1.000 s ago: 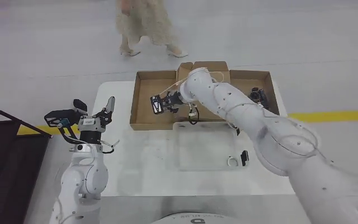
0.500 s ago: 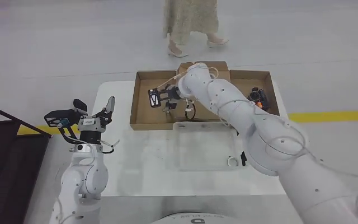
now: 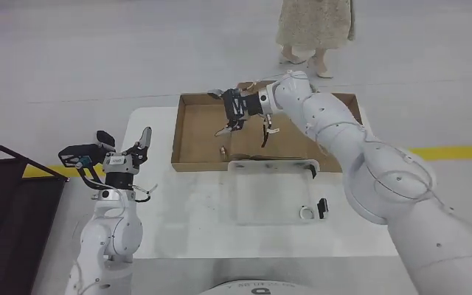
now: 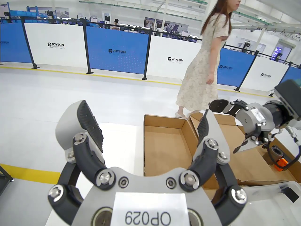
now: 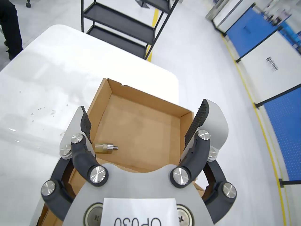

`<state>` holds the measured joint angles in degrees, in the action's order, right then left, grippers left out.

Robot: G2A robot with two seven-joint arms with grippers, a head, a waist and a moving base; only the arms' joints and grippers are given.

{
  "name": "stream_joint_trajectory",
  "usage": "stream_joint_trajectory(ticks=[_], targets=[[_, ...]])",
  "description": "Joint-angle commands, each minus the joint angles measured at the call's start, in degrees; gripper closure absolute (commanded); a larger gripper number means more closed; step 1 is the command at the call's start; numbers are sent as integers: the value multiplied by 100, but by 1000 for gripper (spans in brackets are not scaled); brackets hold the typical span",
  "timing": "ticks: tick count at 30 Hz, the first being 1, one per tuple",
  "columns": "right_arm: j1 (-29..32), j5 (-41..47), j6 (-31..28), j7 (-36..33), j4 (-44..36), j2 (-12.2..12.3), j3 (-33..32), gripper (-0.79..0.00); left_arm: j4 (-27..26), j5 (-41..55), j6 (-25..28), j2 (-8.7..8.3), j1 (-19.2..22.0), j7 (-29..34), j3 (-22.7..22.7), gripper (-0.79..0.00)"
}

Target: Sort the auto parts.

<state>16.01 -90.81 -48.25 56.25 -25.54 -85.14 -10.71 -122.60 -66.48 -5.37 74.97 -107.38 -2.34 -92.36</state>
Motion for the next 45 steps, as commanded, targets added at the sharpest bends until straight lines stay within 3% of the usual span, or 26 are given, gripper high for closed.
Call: stream_joint_trajectory(ticks=[1, 7, 8, 28, 33, 45], targets=[[27, 43, 143, 123, -288, 267, 31, -785, 0, 0, 0, 0, 0, 0, 0, -785], [135, 317, 177, 156, -1690, 1235, 87, -785, 0, 0, 0, 0, 0, 0, 0, -785], [137, 328, 148, 127, -1793, 1289, 85, -785, 0, 0, 0, 0, 0, 0, 0, -785], [216, 385, 195, -114, -1803, 1322, 5, -785, 0, 0, 0, 0, 0, 0, 0, -785], [351, 291, 9, -46, -1714, 1515, -133, -785, 0, 0, 0, 0, 0, 0, 0, -785], [909, 444, 319, 298, -1759, 2213, -549, -785, 0, 0, 0, 0, 0, 0, 0, -785]])
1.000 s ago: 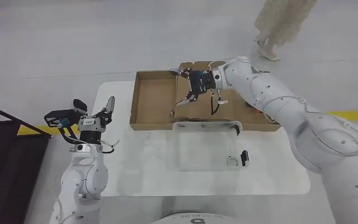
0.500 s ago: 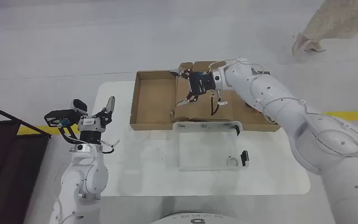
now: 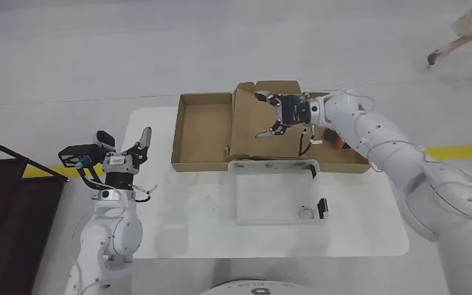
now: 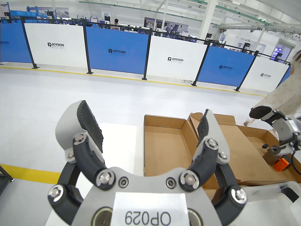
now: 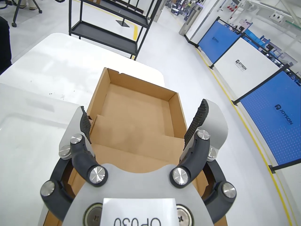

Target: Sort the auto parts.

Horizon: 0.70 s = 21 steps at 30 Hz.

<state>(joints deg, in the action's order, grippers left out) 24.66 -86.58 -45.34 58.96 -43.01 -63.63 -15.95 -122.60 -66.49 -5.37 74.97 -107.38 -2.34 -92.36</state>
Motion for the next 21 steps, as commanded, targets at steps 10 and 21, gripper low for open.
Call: stream_joint_trajectory(ticks=[10, 21], targets=[[588, 32, 416, 414, -413, 742, -132, -785, 0, 0, 0, 0, 0, 0, 0, -785], [882, 184, 628, 627, -659, 1044, -247, -785, 0, 0, 0, 0, 0, 0, 0, -785]])
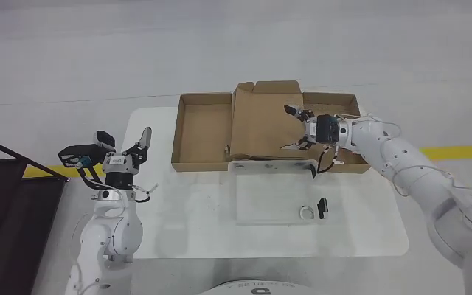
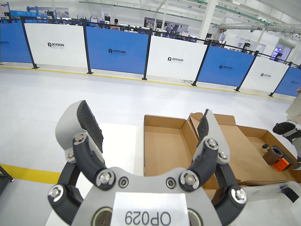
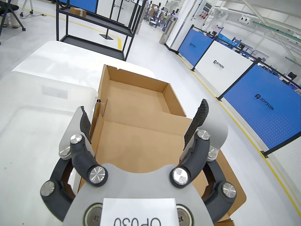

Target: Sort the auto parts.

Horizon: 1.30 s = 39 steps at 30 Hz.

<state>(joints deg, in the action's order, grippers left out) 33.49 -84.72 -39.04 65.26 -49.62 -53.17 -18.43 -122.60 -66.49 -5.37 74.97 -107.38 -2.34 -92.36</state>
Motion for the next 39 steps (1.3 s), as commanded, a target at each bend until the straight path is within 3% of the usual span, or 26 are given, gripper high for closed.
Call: stream_joint_trajectory(ticks=[1, 6, 15, 30, 39], targets=[[-1, -2, -1, -2, 2, -1, 1, -785, 0, 0, 0, 0, 0, 0, 0, -785], [-1, -2, -1, -2, 2, -1, 1, -785, 0, 0, 0, 0, 0, 0, 0, -785], [-118, 28, -334, -1209, -328, -92, -204, -785, 0, 0, 0, 0, 0, 0, 0, -785], [-118, 85, -522, -1261, -428, -91, -232, -785, 0, 0, 0, 0, 0, 0, 0, -785], [78, -816, -922, -1612, -980, 101, -261, -785, 0, 0, 0, 0, 0, 0, 0, -785]])
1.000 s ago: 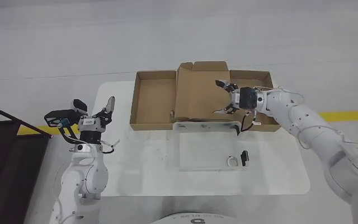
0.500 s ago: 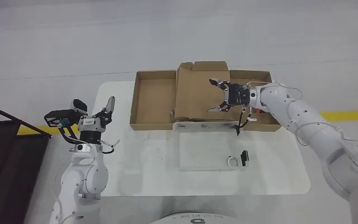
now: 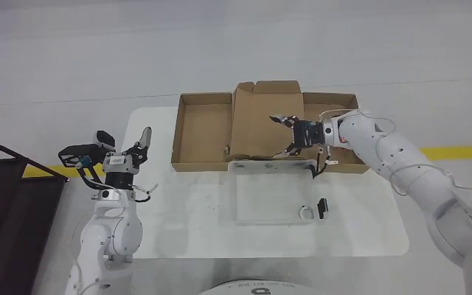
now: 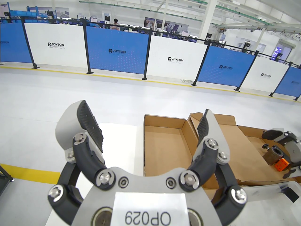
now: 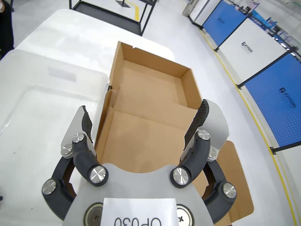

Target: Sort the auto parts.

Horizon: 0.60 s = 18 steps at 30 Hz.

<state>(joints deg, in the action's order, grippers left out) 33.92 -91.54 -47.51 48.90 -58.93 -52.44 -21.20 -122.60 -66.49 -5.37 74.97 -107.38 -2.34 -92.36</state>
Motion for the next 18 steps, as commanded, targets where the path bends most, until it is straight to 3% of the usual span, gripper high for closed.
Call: stream_joint_trajectory(ticks=[1, 11, 18], targets=[[67, -269, -126, 27, -103, 60, 25, -785, 0, 0, 0, 0, 0, 0, 0, -785], [570, -1006, -120, -353, -848, 415, -83, -785, 0, 0, 0, 0, 0, 0, 0, -785], [894, -1440, -165, -54, -1382, 784, -310, -785, 0, 0, 0, 0, 0, 0, 0, -785]])
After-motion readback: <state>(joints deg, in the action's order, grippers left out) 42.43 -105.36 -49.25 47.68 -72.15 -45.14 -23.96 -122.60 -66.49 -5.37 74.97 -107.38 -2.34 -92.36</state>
